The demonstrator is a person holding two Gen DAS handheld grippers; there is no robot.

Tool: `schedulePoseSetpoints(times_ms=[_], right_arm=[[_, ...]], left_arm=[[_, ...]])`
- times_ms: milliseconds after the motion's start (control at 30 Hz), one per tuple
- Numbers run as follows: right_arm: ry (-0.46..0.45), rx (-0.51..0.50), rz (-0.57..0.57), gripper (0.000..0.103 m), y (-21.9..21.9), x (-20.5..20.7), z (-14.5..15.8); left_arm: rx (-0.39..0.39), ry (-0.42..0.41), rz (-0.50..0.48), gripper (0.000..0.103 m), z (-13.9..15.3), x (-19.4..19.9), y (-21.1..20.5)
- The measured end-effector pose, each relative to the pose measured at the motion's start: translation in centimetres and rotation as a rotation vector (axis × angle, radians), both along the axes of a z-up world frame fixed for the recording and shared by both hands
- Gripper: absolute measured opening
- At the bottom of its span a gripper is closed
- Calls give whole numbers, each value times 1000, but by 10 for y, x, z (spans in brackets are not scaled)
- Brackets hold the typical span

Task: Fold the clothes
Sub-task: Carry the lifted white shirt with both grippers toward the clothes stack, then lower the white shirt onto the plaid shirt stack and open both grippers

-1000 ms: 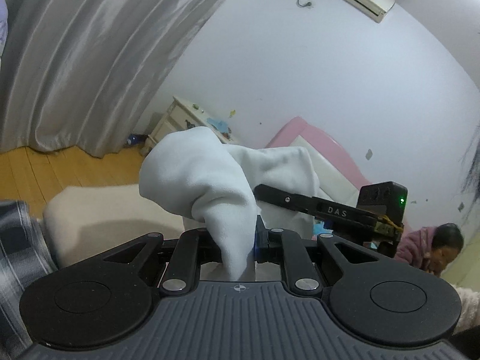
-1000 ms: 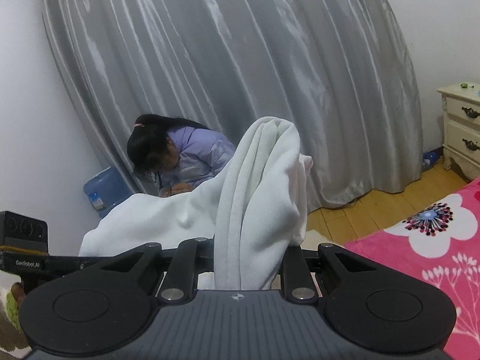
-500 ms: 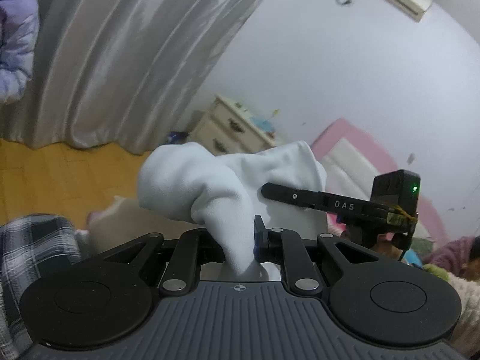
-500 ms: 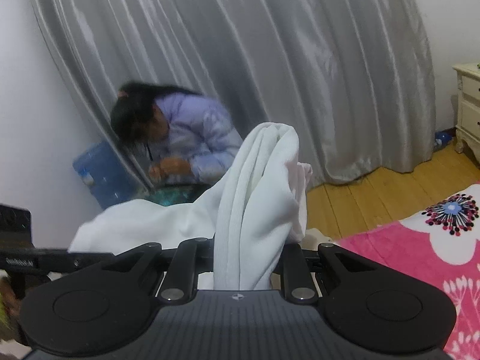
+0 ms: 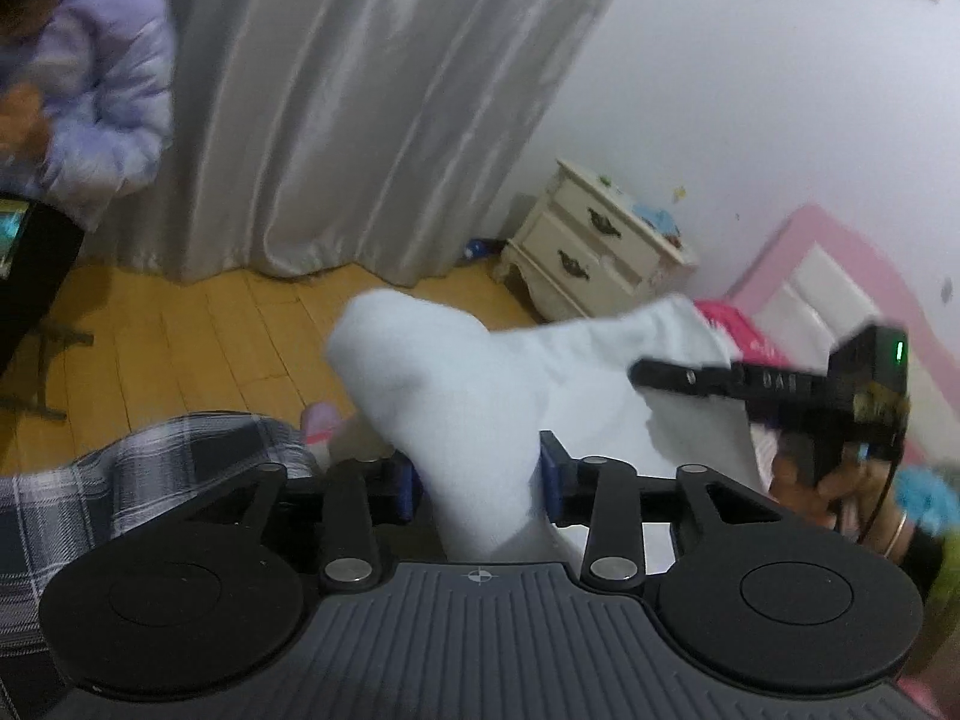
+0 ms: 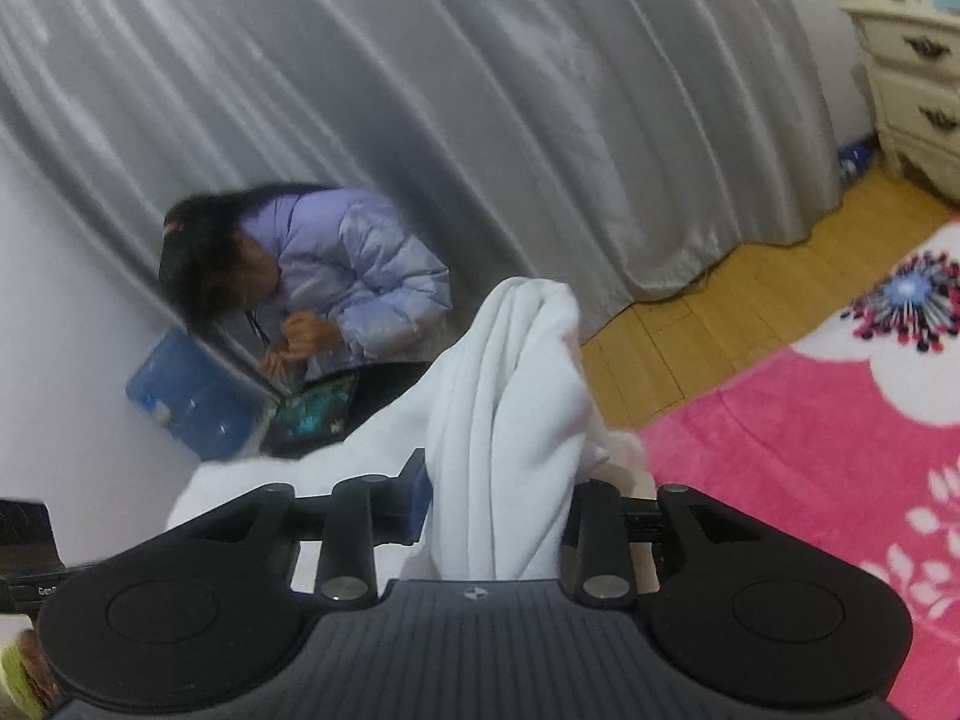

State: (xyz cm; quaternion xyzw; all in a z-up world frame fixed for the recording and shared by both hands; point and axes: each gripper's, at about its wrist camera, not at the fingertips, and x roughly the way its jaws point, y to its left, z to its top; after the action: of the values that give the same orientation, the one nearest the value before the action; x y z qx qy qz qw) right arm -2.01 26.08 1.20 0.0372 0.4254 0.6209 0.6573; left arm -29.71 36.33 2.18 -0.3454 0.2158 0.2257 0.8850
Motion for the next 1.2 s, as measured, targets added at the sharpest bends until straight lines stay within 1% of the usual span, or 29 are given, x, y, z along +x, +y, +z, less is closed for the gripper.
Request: schedulePoseSetpoints(times_ms=[133,200,267,333,400,433,500,533,633,733,800,833,900,967,1000,1033,1067,1100,1133,1167,1200], right_arm=[[105,30,-36,39,-2,13,-7],[167,49,-37,46,-3,19,-10],[226,77,-30,48,-4,25,-13],[282,115,-24,48,-7,31,-15],[332,167,-20,48,-12,38,-17],[354,163,-59,49,-15,45,-23],[397,157,-136,57,-19,59,-35],[421,160,-179,57,-23,67,-41],[506,217,-338,57,-44,91,-53],[437,258,-403,56,-64,97,-41],[349,278,-388,52,-72,94,-24],[284,283,-358,51,-72,88,-11],[134,287,-267,40,-69,68,14],[-41,283,-122,36,-60,37,37],[-118,273,-43,33,-52,19,43],[-185,255,24,31,-43,4,45],[-227,226,61,30,-34,-6,42],[-261,187,87,27,-25,-13,38],[-269,120,65,24,-14,-13,28],[-282,56,12,9,-7,-9,17],[-288,3,-41,4,-2,-4,8]], left_arm=[[-100,-46,33,38,-5,-11,13],[-154,-78,41,38,-9,-12,20],[-207,-101,52,38,-14,-8,31],[-239,-117,80,38,-17,-7,35],[-244,-145,106,38,-18,-8,34],[-237,-143,124,37,-19,-9,33],[-231,-134,162,37,-22,-12,32],[-240,-132,176,37,-25,-13,34],[-273,-142,205,37,-30,-19,41],[-300,-148,228,38,-27,-25,48],[-286,-149,256,38,-18,-31,52],[-262,-150,275,39,-12,-34,54],[-210,-162,298,40,3,-41,56],[-131,-168,257,40,19,-40,50],[-93,-164,214,40,26,-35,45],[-61,-154,144,40,29,-26,37],[-45,-133,68,41,30,-15,31],[-39,-94,12,41,26,-3,25],[-28,-49,-2,41,20,7,23],[-13,-6,2,41,11,15,22],[3,37,6,40,3,23,21]])
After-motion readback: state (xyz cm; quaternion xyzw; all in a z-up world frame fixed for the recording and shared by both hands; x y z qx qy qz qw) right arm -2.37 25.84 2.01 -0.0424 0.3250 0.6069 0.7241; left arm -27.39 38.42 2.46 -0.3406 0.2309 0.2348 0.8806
